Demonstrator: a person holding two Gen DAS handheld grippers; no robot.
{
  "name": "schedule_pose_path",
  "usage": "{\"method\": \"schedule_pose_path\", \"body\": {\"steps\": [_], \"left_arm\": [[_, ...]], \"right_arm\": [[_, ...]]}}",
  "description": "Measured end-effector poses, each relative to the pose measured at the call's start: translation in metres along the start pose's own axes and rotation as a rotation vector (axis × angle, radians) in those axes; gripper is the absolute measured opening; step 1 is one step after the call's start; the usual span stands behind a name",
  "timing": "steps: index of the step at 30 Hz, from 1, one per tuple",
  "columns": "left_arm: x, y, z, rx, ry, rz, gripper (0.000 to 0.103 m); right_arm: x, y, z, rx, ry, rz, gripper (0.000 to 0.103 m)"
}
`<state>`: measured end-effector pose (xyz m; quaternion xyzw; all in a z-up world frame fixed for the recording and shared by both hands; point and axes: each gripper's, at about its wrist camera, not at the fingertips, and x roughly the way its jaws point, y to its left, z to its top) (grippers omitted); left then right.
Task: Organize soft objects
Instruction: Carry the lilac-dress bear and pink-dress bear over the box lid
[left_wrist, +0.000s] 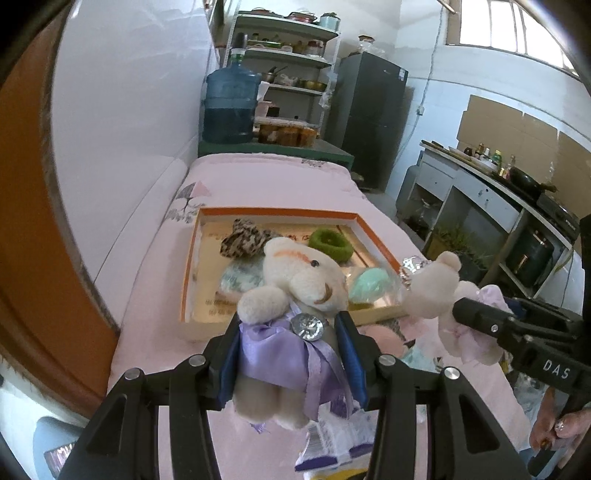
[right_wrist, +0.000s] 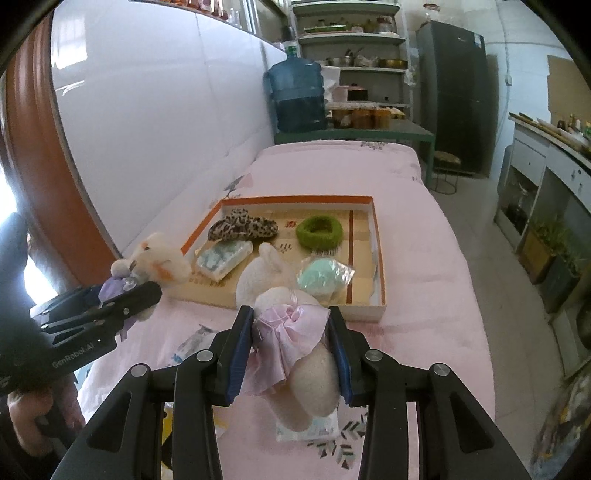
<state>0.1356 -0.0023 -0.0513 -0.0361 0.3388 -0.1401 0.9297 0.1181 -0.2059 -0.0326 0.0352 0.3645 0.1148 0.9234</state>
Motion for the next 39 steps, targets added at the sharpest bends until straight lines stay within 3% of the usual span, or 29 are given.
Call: {"method": "schedule_pose_path", "body": {"steps": [12, 39], "left_arm": [[0.016, -0.011, 0.029, 0.021, -0.024, 0.011, 0.048], [0.09, -0.011, 0.073, -0.013, -0.012, 0.148, 0.048]], "right_arm": [[0.013, -0.005, 0.021, 0.022, -0.029, 0.01, 0.041], [0.073, -0.032, 0.068, 0.083, -0.052, -0.061, 0.041]]}}
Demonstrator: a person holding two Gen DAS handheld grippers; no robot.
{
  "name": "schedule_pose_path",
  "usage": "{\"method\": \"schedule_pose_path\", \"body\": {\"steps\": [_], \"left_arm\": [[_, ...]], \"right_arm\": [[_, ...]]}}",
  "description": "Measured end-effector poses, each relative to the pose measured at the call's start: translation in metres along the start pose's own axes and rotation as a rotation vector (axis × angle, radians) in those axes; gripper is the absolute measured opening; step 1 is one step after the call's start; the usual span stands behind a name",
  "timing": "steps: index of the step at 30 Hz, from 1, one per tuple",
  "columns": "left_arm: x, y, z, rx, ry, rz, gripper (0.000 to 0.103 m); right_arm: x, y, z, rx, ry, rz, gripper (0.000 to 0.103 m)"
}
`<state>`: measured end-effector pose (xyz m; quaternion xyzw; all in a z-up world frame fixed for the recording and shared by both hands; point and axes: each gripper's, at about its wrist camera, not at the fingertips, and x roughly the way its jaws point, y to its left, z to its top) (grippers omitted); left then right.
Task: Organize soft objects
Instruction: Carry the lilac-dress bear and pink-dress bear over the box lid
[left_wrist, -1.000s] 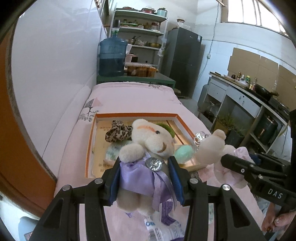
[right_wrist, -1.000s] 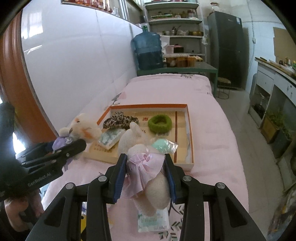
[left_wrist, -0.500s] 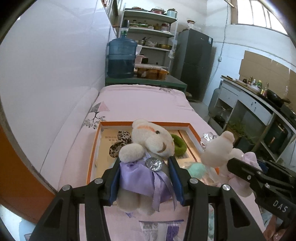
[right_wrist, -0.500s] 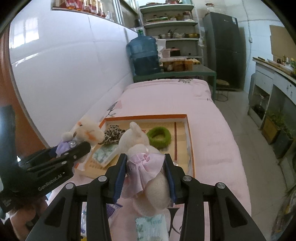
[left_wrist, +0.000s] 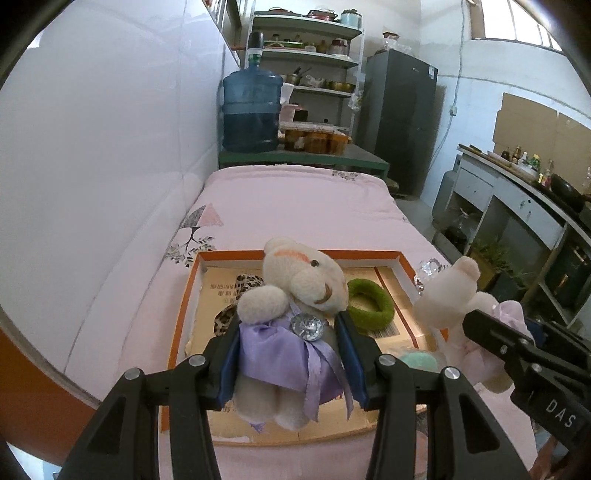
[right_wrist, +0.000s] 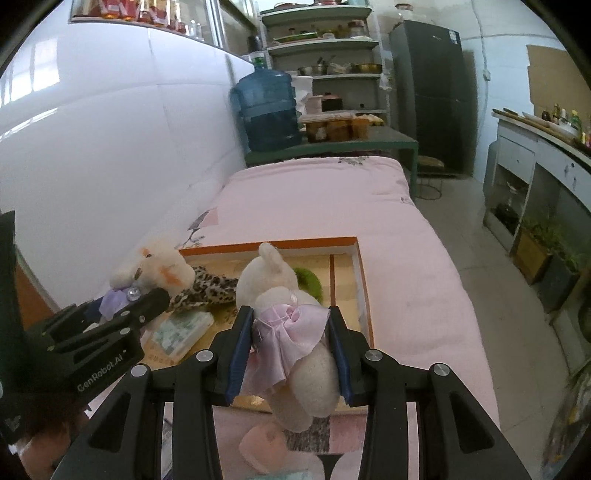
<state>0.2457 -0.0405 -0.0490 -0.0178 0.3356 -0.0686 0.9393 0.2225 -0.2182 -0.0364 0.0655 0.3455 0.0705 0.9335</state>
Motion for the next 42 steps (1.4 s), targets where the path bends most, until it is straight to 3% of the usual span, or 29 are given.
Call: {"method": "schedule_pose_path", "body": {"steps": [24, 42], "left_arm": [[0.055, -0.005, 0.021, 0.001, 0.036, 0.066, 0.048], [0.085, -0.005, 0.023, -0.014, 0.069, 0.125, 0.048]], "right_arm": [[0.055, -0.028, 0.021, 0.03, 0.029, -0.051, 0.041], [0.094, -0.027, 0.029, 0.005, 0.068, -0.066, 0.041]]}}
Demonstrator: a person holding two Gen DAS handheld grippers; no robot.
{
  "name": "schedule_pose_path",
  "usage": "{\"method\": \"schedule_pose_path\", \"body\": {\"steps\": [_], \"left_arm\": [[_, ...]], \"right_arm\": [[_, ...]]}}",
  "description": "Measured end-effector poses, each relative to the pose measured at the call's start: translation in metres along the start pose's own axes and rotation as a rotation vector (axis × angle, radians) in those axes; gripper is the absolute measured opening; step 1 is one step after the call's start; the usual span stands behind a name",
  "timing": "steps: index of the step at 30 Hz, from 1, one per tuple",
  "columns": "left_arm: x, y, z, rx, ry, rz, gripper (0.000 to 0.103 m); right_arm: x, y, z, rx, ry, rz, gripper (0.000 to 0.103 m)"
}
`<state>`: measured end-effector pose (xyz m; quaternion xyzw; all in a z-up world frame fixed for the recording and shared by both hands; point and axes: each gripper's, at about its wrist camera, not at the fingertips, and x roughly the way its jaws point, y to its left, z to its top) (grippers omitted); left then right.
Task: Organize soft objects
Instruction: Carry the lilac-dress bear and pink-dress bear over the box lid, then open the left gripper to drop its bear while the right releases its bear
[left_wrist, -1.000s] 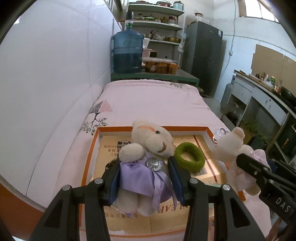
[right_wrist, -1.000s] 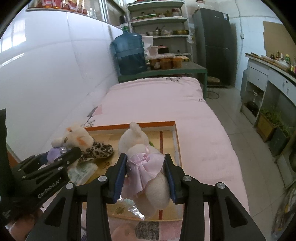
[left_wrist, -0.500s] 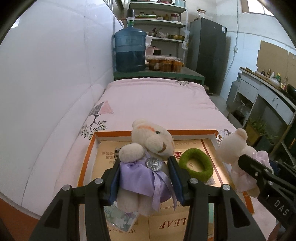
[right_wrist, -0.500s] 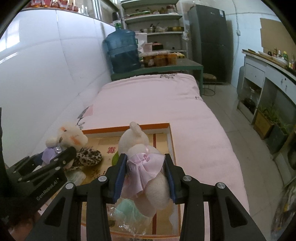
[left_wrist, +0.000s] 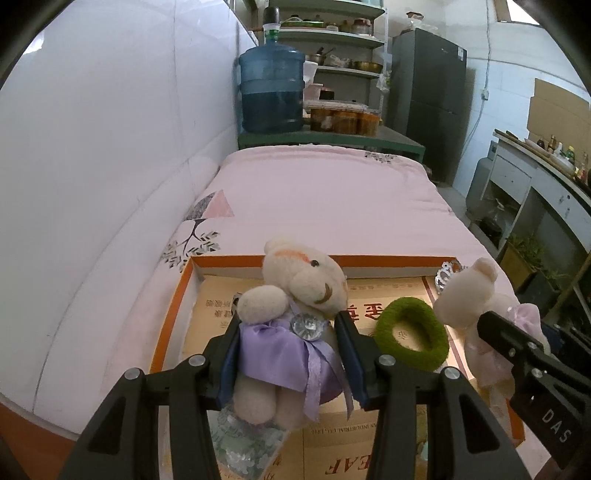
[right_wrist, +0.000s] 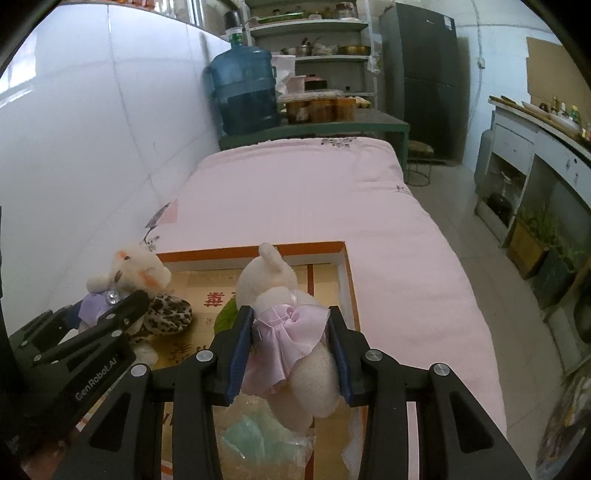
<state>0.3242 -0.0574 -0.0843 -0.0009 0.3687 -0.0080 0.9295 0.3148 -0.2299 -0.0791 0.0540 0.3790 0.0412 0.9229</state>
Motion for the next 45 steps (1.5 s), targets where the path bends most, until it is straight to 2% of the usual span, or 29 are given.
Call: {"method": "schedule_pose_path", "body": {"steps": [17, 24, 33, 38, 40, 45], "left_arm": [[0.023, 0.0, 0.0, 0.004, 0.033, -0.01, 0.048], [0.037, 0.001, -0.003, 0.001, 0.079, -0.039, 0.048], [0.039, 0.0, -0.006, -0.008, 0.093, -0.068, 0.05], [0.037, 0.002, -0.005, -0.014, 0.083, -0.068, 0.053], [0.036, 0.001, -0.005, -0.011, 0.08, -0.068, 0.058], [0.031, 0.001, -0.006, -0.004, 0.07, -0.059, 0.059]], "right_arm": [[0.027, 0.007, 0.006, -0.021, 0.04, 0.02, 0.041], [0.036, 0.01, 0.003, -0.032, 0.063, 0.021, 0.041], [0.037, 0.01, 0.001, -0.031, 0.065, 0.018, 0.044], [0.035, 0.009, 0.0, -0.028, 0.07, 0.015, 0.051], [0.034, 0.009, -0.001, -0.028, 0.072, 0.013, 0.053], [0.028, 0.008, -0.003, -0.025, 0.069, 0.012, 0.057]]}}
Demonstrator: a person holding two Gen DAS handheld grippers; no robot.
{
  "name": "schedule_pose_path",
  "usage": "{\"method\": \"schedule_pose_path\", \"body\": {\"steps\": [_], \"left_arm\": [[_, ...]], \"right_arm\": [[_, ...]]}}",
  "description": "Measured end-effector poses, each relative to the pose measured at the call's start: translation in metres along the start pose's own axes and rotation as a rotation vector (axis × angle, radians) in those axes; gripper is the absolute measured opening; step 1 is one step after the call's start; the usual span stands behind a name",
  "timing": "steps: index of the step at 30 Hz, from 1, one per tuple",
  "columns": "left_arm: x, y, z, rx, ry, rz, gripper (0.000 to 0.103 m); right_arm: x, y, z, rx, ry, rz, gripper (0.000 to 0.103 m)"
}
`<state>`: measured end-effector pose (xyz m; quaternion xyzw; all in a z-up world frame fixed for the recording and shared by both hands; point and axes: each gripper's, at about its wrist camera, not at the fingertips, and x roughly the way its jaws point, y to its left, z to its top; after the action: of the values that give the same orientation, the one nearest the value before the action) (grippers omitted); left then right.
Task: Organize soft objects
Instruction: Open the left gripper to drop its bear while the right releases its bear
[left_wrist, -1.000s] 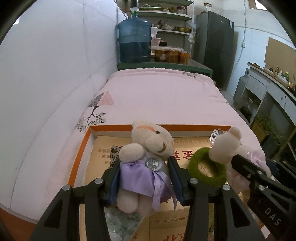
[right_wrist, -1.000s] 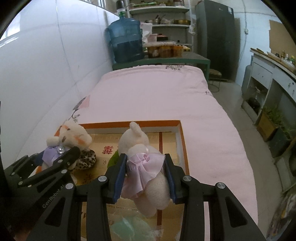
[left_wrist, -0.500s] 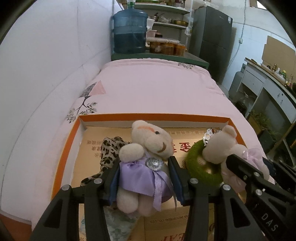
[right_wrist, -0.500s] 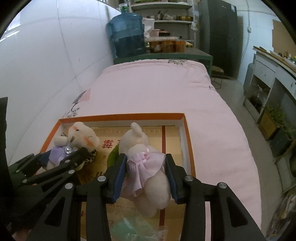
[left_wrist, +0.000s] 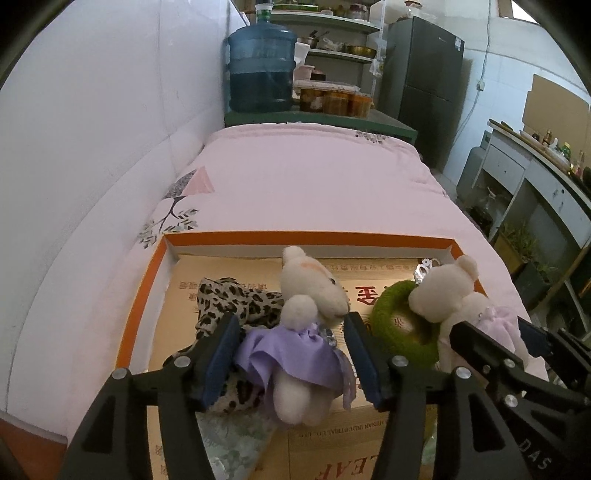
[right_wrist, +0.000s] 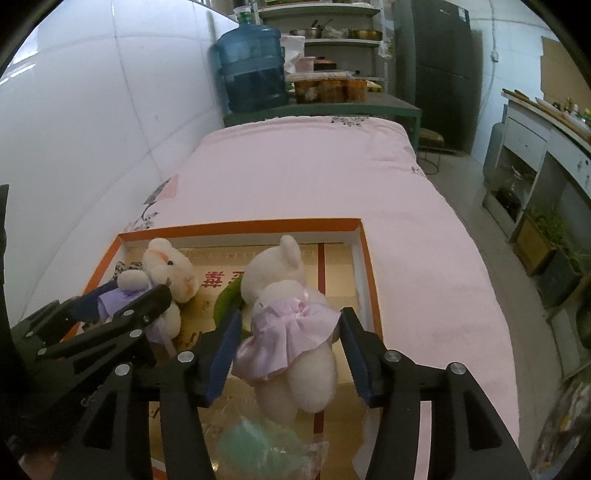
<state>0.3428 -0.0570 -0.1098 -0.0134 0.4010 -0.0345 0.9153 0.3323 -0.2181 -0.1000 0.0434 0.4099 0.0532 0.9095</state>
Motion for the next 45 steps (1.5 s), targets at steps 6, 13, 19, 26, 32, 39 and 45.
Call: {"method": "schedule_pose_path", "body": {"steps": [6, 13, 19, 26, 32, 39, 45], "left_arm": [[-0.008, 0.0, -0.002, -0.001, -0.009, 0.001, 0.059], [-0.021, 0.001, 0.001, -0.003, -0.029, 0.002, 0.059], [-0.037, 0.003, 0.002, -0.008, -0.058, -0.002, 0.059], [-0.055, 0.007, 0.004, -0.015, -0.083, -0.008, 0.059], [-0.071, 0.01, 0.001, -0.021, -0.099, -0.01, 0.059], [-0.085, 0.012, -0.001, -0.022, -0.114, -0.017, 0.059], [-0.1, 0.016, -0.006, -0.027, -0.126, -0.021, 0.059]], "right_arm": [[-0.01, -0.003, -0.002, 0.007, -0.011, -0.001, 0.057], [-0.024, -0.003, -0.004, 0.004, -0.022, -0.003, 0.057], [-0.039, 0.002, -0.006, -0.004, -0.038, 0.0, 0.057], [-0.058, 0.007, -0.009, -0.013, -0.052, 0.0, 0.057], [-0.072, 0.013, -0.012, -0.021, -0.062, 0.003, 0.057], [-0.089, 0.021, -0.017, -0.034, -0.072, 0.006, 0.057], [-0.105, 0.027, -0.024, -0.039, -0.084, 0.009, 0.057]]}}
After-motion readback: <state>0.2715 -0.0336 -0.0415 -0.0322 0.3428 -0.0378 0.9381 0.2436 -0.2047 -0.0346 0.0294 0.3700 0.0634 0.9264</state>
